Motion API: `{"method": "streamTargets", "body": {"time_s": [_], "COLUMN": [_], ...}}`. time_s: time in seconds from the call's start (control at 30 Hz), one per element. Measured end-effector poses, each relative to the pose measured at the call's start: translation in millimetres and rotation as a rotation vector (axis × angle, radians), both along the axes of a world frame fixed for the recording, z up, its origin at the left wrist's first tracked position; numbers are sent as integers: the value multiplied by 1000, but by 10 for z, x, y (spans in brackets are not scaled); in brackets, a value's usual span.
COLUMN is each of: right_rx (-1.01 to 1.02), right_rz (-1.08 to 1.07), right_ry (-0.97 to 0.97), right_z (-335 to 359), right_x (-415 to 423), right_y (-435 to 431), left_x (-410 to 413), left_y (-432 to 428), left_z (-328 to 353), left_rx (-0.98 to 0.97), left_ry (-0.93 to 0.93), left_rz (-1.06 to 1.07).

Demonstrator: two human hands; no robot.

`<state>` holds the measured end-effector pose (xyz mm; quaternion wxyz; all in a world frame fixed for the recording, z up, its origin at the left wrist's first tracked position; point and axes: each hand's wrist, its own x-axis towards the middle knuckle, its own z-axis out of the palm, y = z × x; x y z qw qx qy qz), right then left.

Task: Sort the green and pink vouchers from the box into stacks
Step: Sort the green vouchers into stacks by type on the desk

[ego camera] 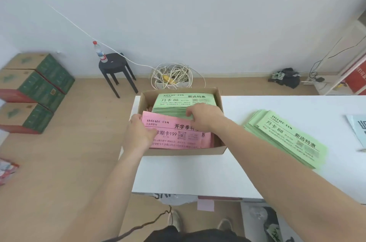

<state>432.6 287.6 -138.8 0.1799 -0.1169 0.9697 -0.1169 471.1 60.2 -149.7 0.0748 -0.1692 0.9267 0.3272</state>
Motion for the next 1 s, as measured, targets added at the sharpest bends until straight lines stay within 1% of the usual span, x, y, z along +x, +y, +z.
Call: {"method": "streamTargets", "body": {"time_s": [0.07,0.1,0.17,0.2,0.3,0.4,0.5,0.57,0.67,0.77,0.83,0.9,1.0], "right_rx": [-38,-49,-64,-76,-117,-106,-98,-99,-100,-128,-168,-190,-250], "right_rz": [-70,-104,-173,-216,-366,-524,-640,-723,-870,-1127,-1295,-1372,-1386], "right_ry": [38,51,74,80,101,69,21,7,3,-68,-124,-132,-75], "right_z": [6,23,36,34,-19,-192,-412,-538,-702,-841,-939,-1010,-1068], "right_x": [52,90,194,263,539,878,1219,1408,1599,1680,1696,1684,1641], "right_y": [155,265,542,703,1250,1823,2337,2615,2904,3035,3051,3037,2987], "left_x": [-48,-73,-133,-153,-160,-97,-15,-1,-74,-212,-280,-293,-253], "left_y": [166,293,614,811,1486,2179,2805,3152,3506,3651,3683,3714,3739], "left_z": [44,91,183,230,267,163,-18,-189,-442,-637,-757,-847,-916], "left_rx": [-141,-180,-160,-123,-21,44,80,61,-50,-130,-163,-190,-175], "left_ry": [83,145,271,291,212,153,47,-25,-86,-195,-254,-247,-197], "left_rz": [-71,-107,-188,-239,-445,-648,-766,-781,-727,-598,-556,-580,-632]}}
